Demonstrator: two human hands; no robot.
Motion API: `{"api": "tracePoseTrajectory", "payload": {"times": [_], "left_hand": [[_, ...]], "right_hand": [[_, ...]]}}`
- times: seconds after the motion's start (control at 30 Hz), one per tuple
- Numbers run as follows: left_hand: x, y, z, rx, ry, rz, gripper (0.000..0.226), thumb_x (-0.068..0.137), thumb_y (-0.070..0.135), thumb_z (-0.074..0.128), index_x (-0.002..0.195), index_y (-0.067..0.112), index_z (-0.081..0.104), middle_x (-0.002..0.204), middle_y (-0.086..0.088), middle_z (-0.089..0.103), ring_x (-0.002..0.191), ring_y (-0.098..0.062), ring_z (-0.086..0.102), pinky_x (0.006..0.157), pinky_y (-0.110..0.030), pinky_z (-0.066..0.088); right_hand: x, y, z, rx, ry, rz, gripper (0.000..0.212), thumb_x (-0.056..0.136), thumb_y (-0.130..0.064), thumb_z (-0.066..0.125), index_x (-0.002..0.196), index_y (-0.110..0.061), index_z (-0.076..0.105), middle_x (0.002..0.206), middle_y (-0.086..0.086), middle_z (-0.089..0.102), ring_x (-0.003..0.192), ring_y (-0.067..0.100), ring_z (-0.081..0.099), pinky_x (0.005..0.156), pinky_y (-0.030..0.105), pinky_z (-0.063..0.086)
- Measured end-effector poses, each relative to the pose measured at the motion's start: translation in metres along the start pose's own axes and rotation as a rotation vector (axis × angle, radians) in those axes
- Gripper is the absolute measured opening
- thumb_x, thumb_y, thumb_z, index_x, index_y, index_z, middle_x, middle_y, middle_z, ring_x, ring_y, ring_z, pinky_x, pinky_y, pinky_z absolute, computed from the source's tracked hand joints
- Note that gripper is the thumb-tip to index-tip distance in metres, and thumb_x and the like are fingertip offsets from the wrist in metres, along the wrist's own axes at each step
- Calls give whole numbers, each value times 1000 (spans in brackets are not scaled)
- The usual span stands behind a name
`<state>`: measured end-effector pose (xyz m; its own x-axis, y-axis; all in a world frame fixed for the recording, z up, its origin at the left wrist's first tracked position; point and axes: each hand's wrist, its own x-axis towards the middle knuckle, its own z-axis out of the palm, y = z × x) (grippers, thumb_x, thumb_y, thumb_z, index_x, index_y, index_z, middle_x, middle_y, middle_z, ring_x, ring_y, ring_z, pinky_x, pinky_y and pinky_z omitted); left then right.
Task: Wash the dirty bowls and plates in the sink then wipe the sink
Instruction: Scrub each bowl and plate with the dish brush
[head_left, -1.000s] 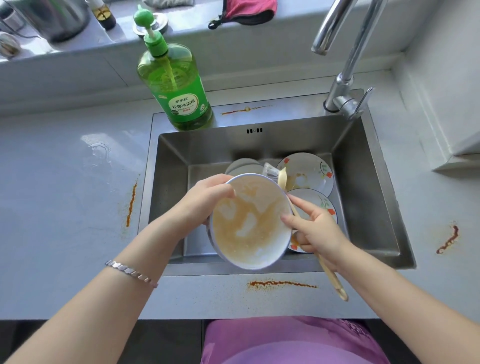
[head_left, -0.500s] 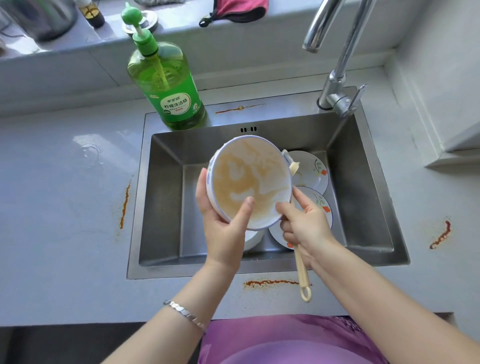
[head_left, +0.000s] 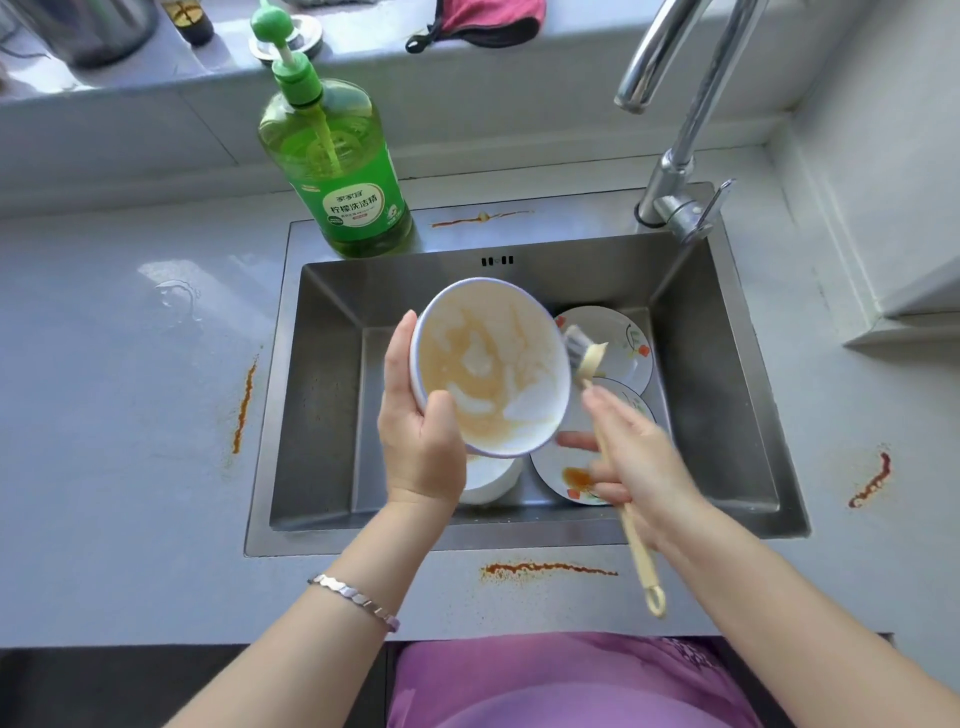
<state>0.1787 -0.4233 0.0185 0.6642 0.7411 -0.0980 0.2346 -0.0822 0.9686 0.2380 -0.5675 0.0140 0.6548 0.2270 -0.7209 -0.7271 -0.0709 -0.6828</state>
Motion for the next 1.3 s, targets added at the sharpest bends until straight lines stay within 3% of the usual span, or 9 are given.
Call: {"api": "tracePoseTrajectory", "payload": {"times": [0.1, 0.23, 0.33, 0.53, 0.67, 0.8, 0.97, 1.1, 1.3], "left_hand": [[10, 3, -15, 172, -82, -96, 68, 67, 23, 35, 131, 44, 43, 100, 32, 52, 94, 0, 53, 78, -22, 42], [16, 9, -32, 363, -210, -116, 66, 65, 27, 34, 127, 49, 44, 98, 18, 56, 95, -15, 51, 78, -27, 40], [13, 15, -36, 498, -337, -62, 66, 65, 29, 34, 128, 50, 43, 108, 2, 57, 97, -18, 50, 81, -31, 41], [10, 13, -51, 476, -458, -93, 59, 64, 26, 36, 115, 52, 50, 104, 19, 59, 99, -12, 55, 84, -38, 50], [3, 9, -53, 416, -463, -138, 57, 65, 25, 37, 114, 52, 51, 105, 24, 58, 98, -6, 54, 83, -43, 53], [-2, 7, -47, 435, -467, -137, 54, 66, 25, 38, 109, 56, 50, 103, 26, 58, 99, -7, 56, 86, -42, 51], [-3, 4, -46, 462, -456, -171, 56, 66, 28, 37, 114, 53, 49, 104, 17, 59, 100, -15, 54, 85, -40, 50], [-1, 6, -41, 432, -445, -180, 54, 66, 27, 37, 112, 52, 51, 101, 21, 60, 97, -6, 55, 83, -36, 50], [4, 4, -45, 409, -423, -275, 48, 66, 28, 36, 99, 58, 54, 93, 30, 60, 92, 6, 54, 73, -26, 46]], "right_hand": [[4, -13, -30, -367, 53, -239, 33, 98, -27, 43, 130, -29, 52, 69, 2, 47, 32, 2, 33, 34, 8, 25], [-3, -30, -35, -982, -309, -315, 33, 97, -23, 44, 123, -39, 56, 57, -11, 50, 46, 3, 36, 49, 12, 31], [-10, -23, -16, -1300, -447, -317, 34, 98, -27, 42, 123, -45, 54, 104, -18, 67, 83, -2, 59, 74, 17, 43], [-19, -30, -1, -1327, -641, -210, 31, 97, -31, 43, 123, -44, 55, 124, -20, 59, 116, 0, 52, 94, 19, 41], [-17, -39, -9, -1693, -442, -400, 38, 97, -31, 37, 122, -57, 47, 120, -12, 63, 106, 18, 58, 83, 31, 48], [-35, -23, 1, -1554, -634, -397, 39, 98, -26, 37, 125, -51, 49, 125, -14, 59, 110, 16, 55, 74, 22, 38], [-16, -29, -18, -1815, -401, -507, 44, 96, -27, 35, 129, -56, 40, 121, -4, 62, 106, 25, 58, 79, 32, 47], [-27, -15, -5, -1602, -586, -495, 42, 96, -25, 37, 127, -53, 45, 124, -6, 61, 109, 22, 56, 79, 30, 44], [-20, -24, -19, -1722, -524, -537, 43, 96, -26, 35, 127, -55, 43, 117, -4, 64, 103, 24, 58, 75, 30, 44]]}}
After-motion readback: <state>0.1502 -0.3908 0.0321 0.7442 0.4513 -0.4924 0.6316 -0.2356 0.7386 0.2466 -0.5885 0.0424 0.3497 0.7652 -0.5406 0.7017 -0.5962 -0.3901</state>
